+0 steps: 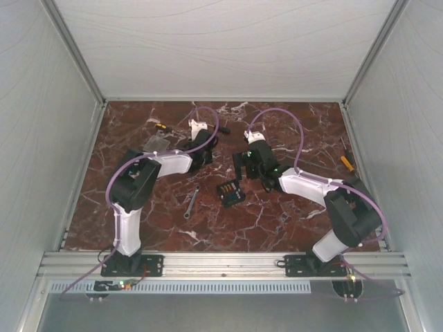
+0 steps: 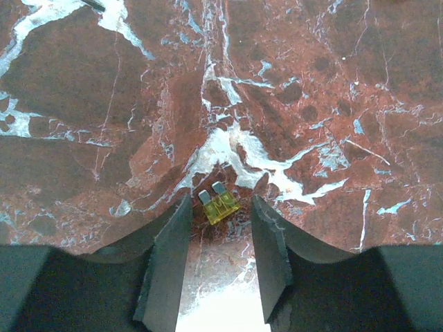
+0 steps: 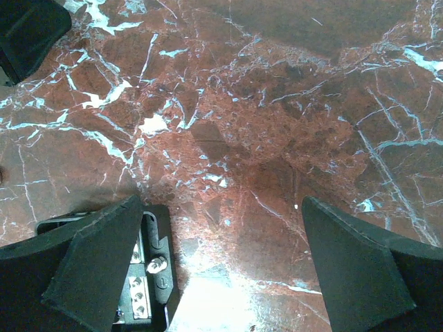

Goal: Snap on the fuse box
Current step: Pick up the fuse from the center of the board.

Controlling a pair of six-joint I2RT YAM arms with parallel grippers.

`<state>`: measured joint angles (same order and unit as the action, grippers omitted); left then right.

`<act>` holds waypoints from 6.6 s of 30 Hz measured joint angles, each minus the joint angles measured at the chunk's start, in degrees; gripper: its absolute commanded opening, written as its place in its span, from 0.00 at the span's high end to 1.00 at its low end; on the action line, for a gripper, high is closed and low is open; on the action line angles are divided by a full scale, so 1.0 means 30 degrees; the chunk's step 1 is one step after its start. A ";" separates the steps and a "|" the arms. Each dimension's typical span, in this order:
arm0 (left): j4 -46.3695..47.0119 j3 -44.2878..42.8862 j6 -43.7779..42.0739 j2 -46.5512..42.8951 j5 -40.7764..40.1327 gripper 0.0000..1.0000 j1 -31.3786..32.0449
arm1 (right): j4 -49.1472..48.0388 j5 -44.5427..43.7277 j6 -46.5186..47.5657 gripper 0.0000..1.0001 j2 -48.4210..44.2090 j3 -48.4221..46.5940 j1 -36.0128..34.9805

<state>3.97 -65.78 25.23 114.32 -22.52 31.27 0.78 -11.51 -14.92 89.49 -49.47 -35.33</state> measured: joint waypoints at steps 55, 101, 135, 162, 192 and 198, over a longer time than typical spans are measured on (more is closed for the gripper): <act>0.0561 1.0513 0.4204 -1.0943 1.0739 0.51 -0.1399 | 0.1246 0.3024 0.3242 0.21 0.0933 -0.2178 -0.3759; 0.2557 1.3719 0.5588 -1.3631 1.2837 0.42 -0.4197 | 0.5180 0.3708 0.2572 0.42 0.2608 -0.4583 -0.5202; -0.6229 0.2790 0.4022 -0.3628 -0.0831 0.56 0.5530 | 0.0619 0.2455 -0.1982 0.10 -0.7439 0.4299 0.0678; -0.6936 0.5202 0.6040 -0.5916 -0.0364 0.60 0.5464 | 0.0488 0.2936 -0.1974 0.09 -0.7249 0.4299 0.0678; -0.4320 0.3504 0.3767 -0.4197 0.2273 0.52 0.4277 | 0.0488 0.2951 -0.1974 0.09 -0.7198 0.4299 0.0678; -0.3468 0.3599 0.0867 -0.4277 0.3708 0.49 0.4197 | 0.0488 0.2973 -0.1974 0.08 -0.7111 0.4299 0.0678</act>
<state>-6.44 -54.98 27.83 101.49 -11.40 43.86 2.24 -2.59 -20.84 68.16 -36.58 -33.30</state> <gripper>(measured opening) 0.506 0.914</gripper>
